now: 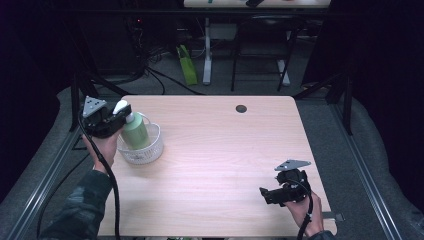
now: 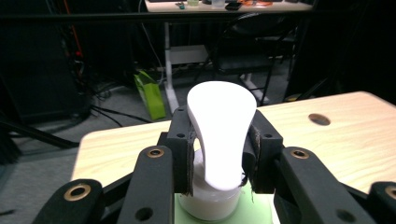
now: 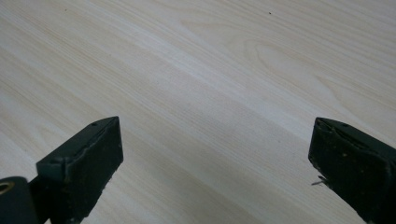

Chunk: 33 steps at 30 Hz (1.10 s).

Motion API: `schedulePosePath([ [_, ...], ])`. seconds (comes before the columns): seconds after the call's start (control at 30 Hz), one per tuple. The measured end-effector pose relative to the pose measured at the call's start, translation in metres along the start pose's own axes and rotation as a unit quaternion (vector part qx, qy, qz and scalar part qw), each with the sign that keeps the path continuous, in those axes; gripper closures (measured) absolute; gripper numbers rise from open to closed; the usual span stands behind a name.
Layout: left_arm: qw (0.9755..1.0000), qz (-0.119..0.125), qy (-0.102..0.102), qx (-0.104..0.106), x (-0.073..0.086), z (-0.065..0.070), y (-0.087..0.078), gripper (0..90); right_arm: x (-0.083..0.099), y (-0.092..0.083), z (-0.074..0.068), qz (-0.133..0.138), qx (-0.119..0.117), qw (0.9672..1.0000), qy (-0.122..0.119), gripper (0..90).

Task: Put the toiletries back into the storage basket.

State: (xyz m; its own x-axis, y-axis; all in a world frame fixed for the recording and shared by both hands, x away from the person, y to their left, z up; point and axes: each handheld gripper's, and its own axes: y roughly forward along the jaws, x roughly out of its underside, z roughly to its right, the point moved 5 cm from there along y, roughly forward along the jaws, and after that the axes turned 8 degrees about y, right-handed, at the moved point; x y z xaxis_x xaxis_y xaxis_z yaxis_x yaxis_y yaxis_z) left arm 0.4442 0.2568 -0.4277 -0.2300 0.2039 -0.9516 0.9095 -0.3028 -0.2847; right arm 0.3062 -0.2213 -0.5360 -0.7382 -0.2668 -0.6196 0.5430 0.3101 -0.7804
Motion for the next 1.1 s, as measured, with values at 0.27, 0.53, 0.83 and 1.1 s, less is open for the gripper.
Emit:
schedulePosePath([
  [0.27, 1.0000, 0.001, -0.002, 0.000, 0.004, -0.002, -0.008, 67.6, 0.001, 0.001, -0.001, -0.002, -0.001, 1.0000, -0.005, 2.6],
  [0.53, 0.9999, -0.006, -0.011, 0.004, 0.003, -0.002, -0.009, 66.9, 0.001, 0.003, -0.003, -0.006, -0.001, 0.9999, -0.010, 2.6],
  [0.83, 0.9995, -0.027, -0.014, 0.010, 0.001, -0.001, -0.012, 44.7, 0.001, 0.000, -0.001, -0.002, 0.000, 1.0000, -0.004, 2.6],
  [1.1, 0.9993, -0.036, -0.005, 0.008, -0.003, 0.003, -0.020, 16.7, 0.000, -0.001, -0.001, 0.000, 0.002, 1.0000, -0.006, 2.6],
])
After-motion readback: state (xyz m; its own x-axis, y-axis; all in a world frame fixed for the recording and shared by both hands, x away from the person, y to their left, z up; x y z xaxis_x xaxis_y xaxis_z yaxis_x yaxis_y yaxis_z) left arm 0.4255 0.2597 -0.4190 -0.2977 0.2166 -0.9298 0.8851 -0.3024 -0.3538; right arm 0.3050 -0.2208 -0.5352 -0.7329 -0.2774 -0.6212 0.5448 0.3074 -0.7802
